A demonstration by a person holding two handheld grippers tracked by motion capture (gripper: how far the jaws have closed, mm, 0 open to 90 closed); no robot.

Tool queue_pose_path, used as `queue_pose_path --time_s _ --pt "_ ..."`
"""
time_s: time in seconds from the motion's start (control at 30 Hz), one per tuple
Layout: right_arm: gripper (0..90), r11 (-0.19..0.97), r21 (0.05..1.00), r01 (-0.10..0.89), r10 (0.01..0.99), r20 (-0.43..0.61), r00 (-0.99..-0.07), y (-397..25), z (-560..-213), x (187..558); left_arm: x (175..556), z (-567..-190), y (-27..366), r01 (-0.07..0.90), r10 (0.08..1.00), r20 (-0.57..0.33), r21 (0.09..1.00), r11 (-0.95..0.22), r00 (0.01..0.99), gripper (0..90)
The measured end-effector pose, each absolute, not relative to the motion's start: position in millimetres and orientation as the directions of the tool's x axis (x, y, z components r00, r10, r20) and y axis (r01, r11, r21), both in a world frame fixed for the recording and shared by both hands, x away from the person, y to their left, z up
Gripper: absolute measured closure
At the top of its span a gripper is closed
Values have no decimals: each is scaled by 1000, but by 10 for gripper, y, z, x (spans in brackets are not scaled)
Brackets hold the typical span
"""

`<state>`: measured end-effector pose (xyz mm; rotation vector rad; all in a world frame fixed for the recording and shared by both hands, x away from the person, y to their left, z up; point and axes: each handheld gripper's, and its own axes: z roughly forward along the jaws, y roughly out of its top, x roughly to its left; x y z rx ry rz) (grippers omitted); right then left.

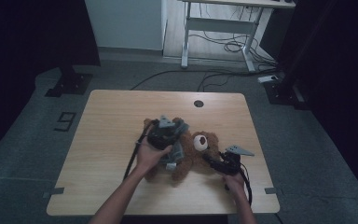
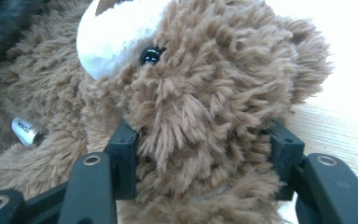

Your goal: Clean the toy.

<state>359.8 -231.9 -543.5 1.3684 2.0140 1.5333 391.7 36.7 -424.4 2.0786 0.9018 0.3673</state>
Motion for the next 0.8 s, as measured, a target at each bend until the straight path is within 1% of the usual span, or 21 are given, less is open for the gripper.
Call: queue_pose_path --time_s 0.07,0.13,0.2,0.23,0.3,0.37,0.47,0.63,0.8 --pt "431 -4 858 513 793 315 -521 -2319 -5437 3599 3992 -4286 136 467 694 -33 763 -448 719 803" --pt "431 -3 859 513 793 315 -522 -2321 -5437 3599 4079 -4385 -52 482 684 -27 729 -486 729 802" --pt "431 -3 859 513 792 314 -523 -2322 -5438 3599 4145 -4504 -163 497 686 -10 697 -517 728 802" --pt "432 -2 858 514 794 314 -521 -2322 -5439 3601 4162 -4538 -170 499 691 -11 701 -510 723 803" --pt "432 -9 856 518 792 322 -518 -2331 -5445 3610 4176 -4553 -129 507 696 -29 706 -494 718 803" --pt "432 -3 858 514 792 316 -523 -2326 -5443 3612 4177 -4563 -67 507 698 -23 704 -497 716 804" --pt "433 6 859 511 794 307 -524 -2312 -5436 3605 4165 -4568 77 520 706 -56 718 -463 706 804" --pt "435 8 859 512 795 305 -524 -2299 -5440 3596 4116 -4507 265 515 725 -48 736 -439 687 803" --pt "435 5 859 513 794 308 -524 -2304 -5444 3599 4130 -4447 563 532 764 -49 746 -401 643 803"
